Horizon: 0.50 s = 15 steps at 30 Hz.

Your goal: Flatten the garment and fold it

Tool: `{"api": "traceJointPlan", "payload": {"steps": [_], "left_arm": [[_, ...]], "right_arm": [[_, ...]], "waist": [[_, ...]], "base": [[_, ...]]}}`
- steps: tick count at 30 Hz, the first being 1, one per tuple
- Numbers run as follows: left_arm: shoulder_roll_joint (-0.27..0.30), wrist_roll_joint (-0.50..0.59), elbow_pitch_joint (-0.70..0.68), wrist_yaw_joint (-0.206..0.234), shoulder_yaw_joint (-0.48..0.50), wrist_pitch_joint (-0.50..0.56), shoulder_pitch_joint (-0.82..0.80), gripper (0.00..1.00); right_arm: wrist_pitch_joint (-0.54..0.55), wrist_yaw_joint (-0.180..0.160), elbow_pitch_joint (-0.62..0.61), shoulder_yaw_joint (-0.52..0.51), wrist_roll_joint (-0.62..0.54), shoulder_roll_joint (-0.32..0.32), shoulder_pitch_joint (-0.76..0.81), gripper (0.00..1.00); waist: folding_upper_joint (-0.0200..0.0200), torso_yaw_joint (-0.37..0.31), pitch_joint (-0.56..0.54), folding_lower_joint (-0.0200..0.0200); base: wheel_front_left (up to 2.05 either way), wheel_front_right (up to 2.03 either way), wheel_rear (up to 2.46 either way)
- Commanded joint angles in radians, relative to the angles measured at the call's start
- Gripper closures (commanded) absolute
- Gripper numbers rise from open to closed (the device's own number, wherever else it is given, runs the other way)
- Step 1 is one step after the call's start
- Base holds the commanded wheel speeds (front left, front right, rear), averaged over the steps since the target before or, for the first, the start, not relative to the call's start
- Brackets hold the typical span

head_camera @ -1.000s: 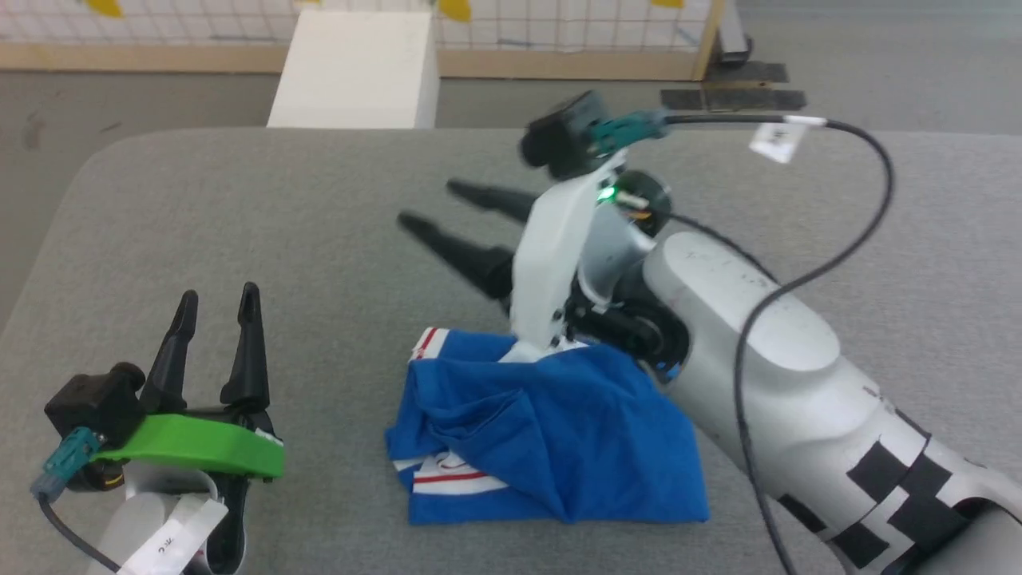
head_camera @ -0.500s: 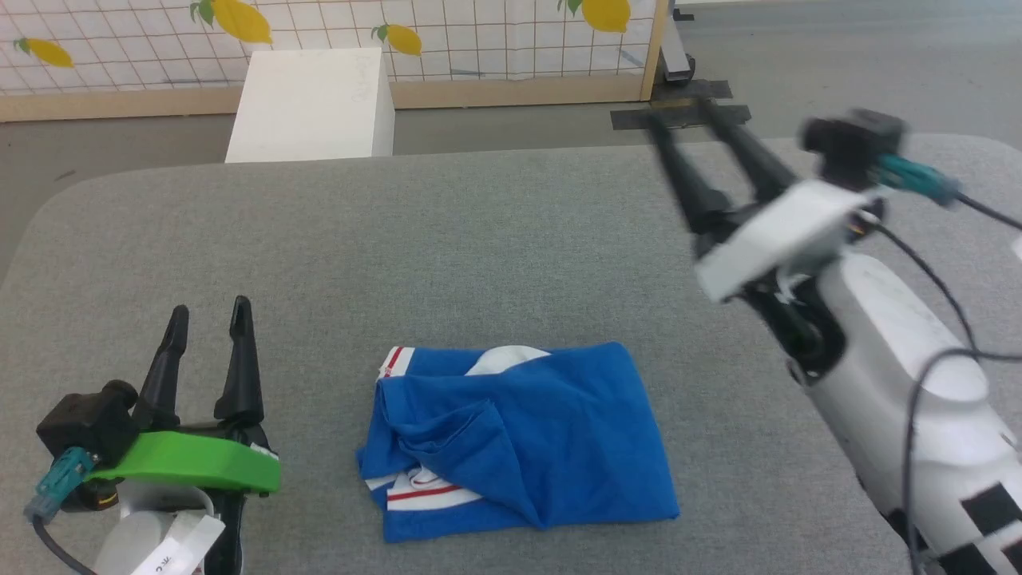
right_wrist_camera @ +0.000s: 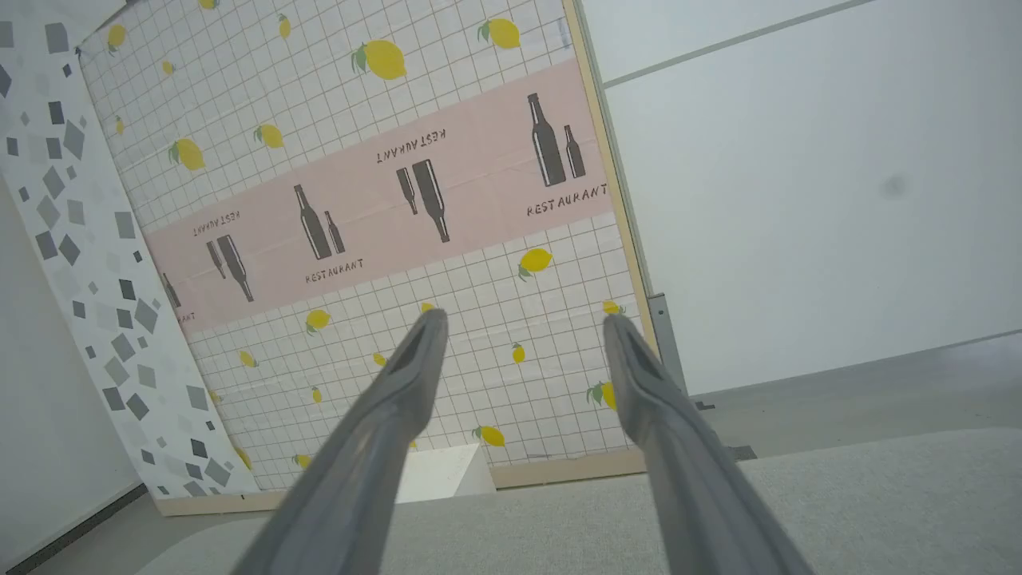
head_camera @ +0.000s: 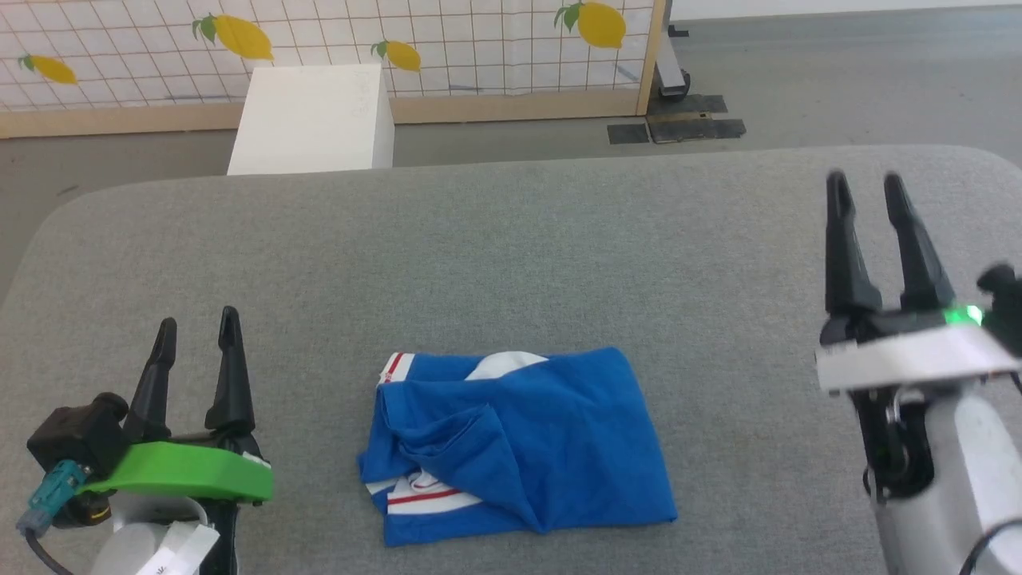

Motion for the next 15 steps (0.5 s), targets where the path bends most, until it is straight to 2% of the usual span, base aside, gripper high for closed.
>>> {"api": "traceJointPlan", "payload": {"steps": [1,10,15], "left_arm": [[-0.006,0.007,-0.005,0.008,0.000,-0.007,0.014,0.00],[-0.014,0.013,0.001,0.008,0.006,-0.008,0.023,0.00],[-0.019,0.016,0.007,0.008,0.004,-0.008,0.027,0.00]], "right_arm": [[-0.004,-0.001,-0.021,-0.014,-0.014,0.013,0.033,0.00],[-0.005,-0.001,-0.054,-0.052,-0.042,0.053,0.149,0.00],[-0.004,-0.001,-0.031,-0.052,-0.056,0.060,0.181,0.00]], "waist": [[0.0000,0.002,0.002,0.0000],[0.0000,0.009,0.002,0.0000],[0.0000,0.008,0.001,0.0000]], "base": [[0.00,0.00,0.00],[0.00,0.00,0.00],[0.00,0.00,0.00]]}}
